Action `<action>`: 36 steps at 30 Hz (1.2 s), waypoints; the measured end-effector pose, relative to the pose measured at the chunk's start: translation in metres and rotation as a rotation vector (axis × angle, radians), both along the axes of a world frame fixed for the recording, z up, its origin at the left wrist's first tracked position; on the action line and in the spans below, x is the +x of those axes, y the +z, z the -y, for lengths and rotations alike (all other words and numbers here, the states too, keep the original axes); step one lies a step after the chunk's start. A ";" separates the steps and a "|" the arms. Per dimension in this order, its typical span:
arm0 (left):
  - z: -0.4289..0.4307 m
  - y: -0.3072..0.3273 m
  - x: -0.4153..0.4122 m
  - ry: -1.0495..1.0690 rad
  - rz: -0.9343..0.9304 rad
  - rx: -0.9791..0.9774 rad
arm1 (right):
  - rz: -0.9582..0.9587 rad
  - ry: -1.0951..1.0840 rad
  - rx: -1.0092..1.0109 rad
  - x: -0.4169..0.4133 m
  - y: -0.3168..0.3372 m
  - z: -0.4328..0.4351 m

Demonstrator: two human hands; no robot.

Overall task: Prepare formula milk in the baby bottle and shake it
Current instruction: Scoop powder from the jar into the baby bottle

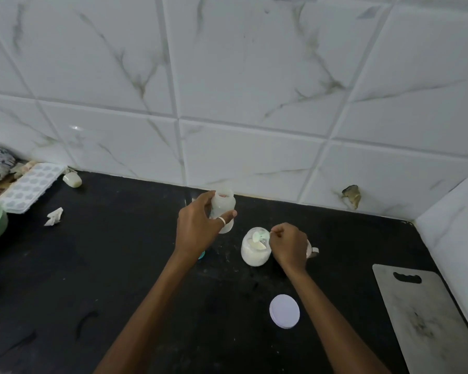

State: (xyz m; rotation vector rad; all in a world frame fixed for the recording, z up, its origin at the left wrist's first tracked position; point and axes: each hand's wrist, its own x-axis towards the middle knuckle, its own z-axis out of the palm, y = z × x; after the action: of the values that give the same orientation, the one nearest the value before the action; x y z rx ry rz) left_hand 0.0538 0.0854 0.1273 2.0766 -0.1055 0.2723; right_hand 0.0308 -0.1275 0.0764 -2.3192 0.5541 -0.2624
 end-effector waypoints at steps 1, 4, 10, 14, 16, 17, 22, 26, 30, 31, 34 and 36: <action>0.000 -0.001 -0.001 0.001 -0.006 -0.007 | -0.019 0.043 -0.069 0.002 -0.002 -0.003; -0.001 -0.007 -0.002 0.003 -0.015 -0.025 | -0.130 0.175 -0.276 0.012 -0.009 -0.011; -0.002 -0.018 -0.001 0.000 -0.024 -0.001 | -0.280 0.325 -0.416 0.028 -0.023 -0.015; -0.002 -0.022 -0.001 0.008 -0.041 -0.017 | -0.285 0.331 -0.456 0.032 -0.028 -0.013; -0.002 -0.024 -0.001 0.006 -0.043 -0.016 | -0.291 0.336 -0.478 0.033 -0.029 -0.011; -0.001 -0.024 -0.001 0.005 -0.046 -0.014 | -0.293 0.332 -0.478 0.032 -0.029 -0.011; 0.005 -0.024 0.000 -0.001 -0.050 -0.021 | -0.270 0.303 -0.475 0.031 -0.024 -0.006; 0.017 -0.020 0.002 -0.026 -0.049 -0.047 | -0.216 0.269 -0.464 0.029 -0.012 0.003; 0.036 -0.013 0.005 -0.067 -0.035 -0.046 | -0.039 0.210 -0.424 0.020 0.000 0.022; 0.041 -0.011 0.005 -0.076 -0.031 -0.043 | 0.012 0.195 -0.392 0.018 0.002 0.028; 0.055 -0.007 0.007 -0.111 -0.017 -0.039 | 0.129 0.108 -0.266 0.013 0.006 0.054; 0.062 -0.005 0.008 -0.121 -0.019 -0.042 | 0.169 0.049 -0.173 0.012 0.004 0.075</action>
State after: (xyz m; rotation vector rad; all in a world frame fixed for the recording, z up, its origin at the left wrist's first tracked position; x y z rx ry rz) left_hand 0.0617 0.0232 0.1220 2.0215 -0.2119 0.1792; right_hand 0.0431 -0.2027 0.0802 -2.4442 0.4032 -0.4946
